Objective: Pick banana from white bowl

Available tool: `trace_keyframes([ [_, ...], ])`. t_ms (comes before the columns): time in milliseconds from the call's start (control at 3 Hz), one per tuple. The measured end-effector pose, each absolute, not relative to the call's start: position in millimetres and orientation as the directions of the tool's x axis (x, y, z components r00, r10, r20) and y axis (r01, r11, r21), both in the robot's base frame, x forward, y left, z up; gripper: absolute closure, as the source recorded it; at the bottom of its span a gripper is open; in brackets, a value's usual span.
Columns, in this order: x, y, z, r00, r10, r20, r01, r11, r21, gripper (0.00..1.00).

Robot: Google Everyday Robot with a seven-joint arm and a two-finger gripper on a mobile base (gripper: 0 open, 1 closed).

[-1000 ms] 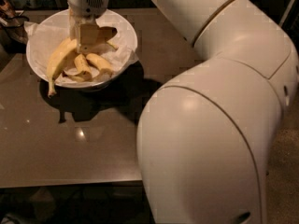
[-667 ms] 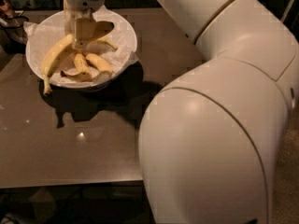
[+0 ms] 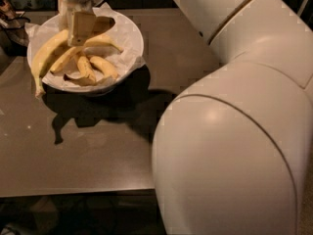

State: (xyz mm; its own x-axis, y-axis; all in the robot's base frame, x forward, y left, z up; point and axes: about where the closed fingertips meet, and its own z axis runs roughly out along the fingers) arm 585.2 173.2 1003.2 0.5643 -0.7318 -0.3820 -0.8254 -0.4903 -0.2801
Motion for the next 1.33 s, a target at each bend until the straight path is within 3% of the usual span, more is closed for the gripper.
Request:
trace_keyframes([
  [1333, 527, 170, 1002, 0.564, -0.628, -0.535, -0.821, -0.495, -0.284, 1.0],
])
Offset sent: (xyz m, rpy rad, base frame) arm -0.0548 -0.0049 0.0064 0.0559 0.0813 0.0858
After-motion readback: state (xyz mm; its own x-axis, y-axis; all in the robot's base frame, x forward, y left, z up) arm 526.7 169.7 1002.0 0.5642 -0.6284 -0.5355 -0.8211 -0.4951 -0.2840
